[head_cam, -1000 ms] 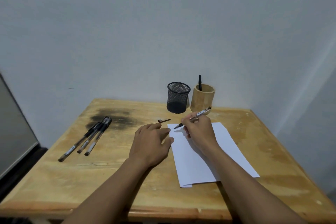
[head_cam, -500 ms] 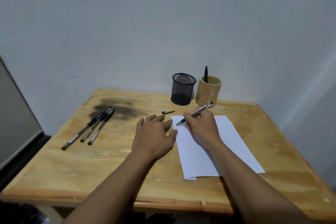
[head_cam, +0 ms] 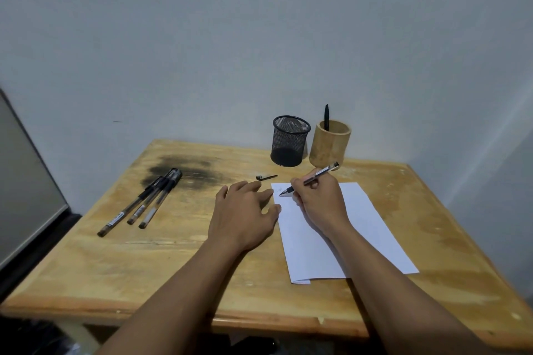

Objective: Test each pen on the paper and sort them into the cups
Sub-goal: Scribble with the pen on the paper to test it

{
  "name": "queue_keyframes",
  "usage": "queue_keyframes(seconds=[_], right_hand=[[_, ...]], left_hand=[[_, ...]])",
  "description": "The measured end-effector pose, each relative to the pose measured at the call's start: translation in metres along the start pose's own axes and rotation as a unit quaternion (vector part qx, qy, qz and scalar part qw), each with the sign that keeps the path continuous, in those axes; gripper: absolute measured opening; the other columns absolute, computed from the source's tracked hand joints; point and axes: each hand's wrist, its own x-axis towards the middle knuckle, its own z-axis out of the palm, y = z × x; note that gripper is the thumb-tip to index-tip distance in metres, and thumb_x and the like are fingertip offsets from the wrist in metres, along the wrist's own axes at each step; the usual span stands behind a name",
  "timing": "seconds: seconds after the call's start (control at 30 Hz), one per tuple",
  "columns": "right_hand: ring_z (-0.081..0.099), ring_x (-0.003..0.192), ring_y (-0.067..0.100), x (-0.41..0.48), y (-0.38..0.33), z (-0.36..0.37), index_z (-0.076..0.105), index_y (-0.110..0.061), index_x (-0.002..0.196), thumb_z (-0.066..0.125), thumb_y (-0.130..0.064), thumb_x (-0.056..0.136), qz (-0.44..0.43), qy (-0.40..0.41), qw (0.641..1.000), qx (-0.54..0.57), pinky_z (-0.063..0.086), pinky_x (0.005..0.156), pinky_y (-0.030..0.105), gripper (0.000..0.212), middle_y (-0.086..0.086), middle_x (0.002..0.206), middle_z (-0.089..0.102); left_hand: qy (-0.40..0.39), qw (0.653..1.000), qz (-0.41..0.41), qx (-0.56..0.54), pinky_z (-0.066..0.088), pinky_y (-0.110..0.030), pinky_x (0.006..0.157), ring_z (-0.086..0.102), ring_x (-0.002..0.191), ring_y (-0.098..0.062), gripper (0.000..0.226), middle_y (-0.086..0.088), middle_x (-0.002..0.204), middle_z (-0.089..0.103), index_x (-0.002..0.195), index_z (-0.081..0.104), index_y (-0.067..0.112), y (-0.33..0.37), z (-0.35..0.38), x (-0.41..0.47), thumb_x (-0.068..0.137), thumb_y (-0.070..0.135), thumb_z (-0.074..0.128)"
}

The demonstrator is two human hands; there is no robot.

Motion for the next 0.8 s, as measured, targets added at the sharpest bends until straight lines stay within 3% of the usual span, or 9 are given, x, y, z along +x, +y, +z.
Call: queue_keyframes(seconds=[0.43,0.8], right_hand=[[0.069,0.073,0.018,-0.0032,-0.0041,-0.0022,0.067,-0.007,0.083,0.067,-0.019,0.092,0.017,0.024,1.0,0.005,0.057,0.066,0.033,0.015,0.006,0.076,0.07],[0.063,0.073,0.014,-0.0036,-0.0062,-0.0025,0.066,-0.006,0.09,0.066,-0.019,0.091,0.037,0.043,0.998,0.005,0.043,0.056,0.02,0.013,0.004,0.078,0.065]], left_hand=[[0.0,1.0,0.003,0.004,0.017,-0.049,0.12,0.03,0.146,-0.019,0.052,0.008,0.154,0.045,0.139,0.054,0.039,-0.0002,-0.0004,-0.0001,0.093,0.059,0.04],[0.003,1.0,0.001,0.01,0.018,-0.048,0.12,0.03,0.146,-0.018,0.053,0.008,0.154,0.045,0.14,0.053,0.04,0.0,0.001,0.0006,0.093,0.059,0.039]])
